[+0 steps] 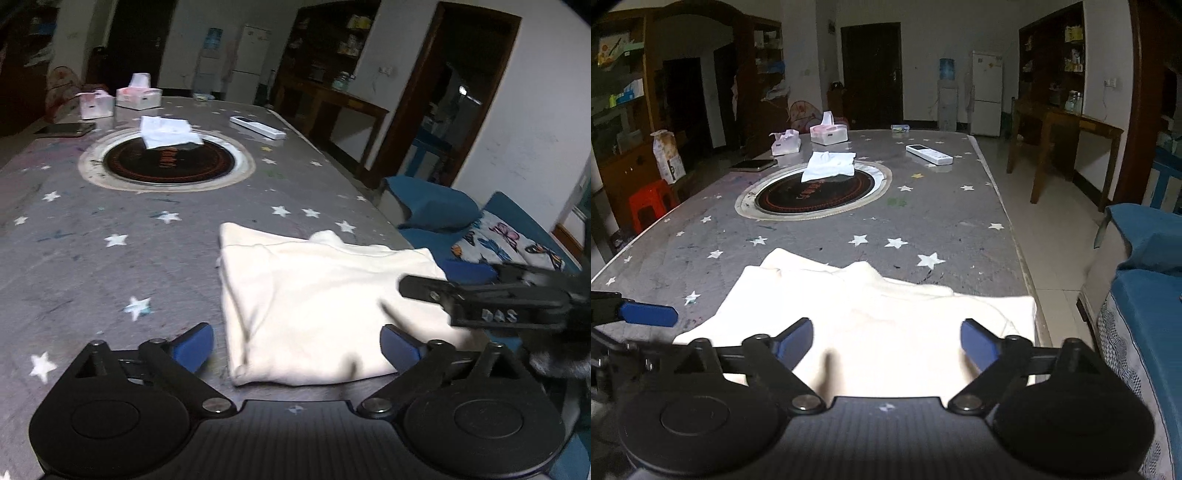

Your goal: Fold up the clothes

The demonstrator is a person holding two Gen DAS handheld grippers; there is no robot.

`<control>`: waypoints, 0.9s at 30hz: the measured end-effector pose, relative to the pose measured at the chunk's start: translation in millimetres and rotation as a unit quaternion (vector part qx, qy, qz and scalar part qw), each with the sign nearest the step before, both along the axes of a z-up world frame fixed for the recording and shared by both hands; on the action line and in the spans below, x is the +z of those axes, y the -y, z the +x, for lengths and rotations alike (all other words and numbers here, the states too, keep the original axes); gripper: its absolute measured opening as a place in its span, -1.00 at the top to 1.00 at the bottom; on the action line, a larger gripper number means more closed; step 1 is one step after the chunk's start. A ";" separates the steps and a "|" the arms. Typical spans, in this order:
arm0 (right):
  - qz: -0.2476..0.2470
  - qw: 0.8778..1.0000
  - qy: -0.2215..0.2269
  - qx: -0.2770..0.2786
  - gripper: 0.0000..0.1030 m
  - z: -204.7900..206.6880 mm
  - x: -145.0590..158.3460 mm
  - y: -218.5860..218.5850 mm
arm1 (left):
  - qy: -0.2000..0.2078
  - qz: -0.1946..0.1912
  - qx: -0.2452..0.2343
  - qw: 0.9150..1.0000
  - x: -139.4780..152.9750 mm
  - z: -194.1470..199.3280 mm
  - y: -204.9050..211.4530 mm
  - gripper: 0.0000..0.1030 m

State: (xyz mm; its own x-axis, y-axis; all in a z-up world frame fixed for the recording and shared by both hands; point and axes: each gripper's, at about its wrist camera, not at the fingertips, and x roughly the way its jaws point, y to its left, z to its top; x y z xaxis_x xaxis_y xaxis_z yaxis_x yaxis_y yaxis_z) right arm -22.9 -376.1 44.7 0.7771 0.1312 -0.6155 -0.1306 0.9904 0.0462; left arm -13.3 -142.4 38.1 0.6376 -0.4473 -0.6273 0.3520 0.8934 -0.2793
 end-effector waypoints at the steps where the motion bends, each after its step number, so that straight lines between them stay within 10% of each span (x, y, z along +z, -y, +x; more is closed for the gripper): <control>1: 0.002 1.000 0.003 -0.004 -0.87 -4.4 -0.5 -0.5 | 0.000 0.001 0.006 1.000 0.3 -1.1 -2.8 -0.97; 27: 0.007 0.999 0.010 -0.049 -1.00 -81.6 -20.3 -28.2 | 0.016 0.057 0.061 0.996 1.9 -45.3 -26.4 -1.00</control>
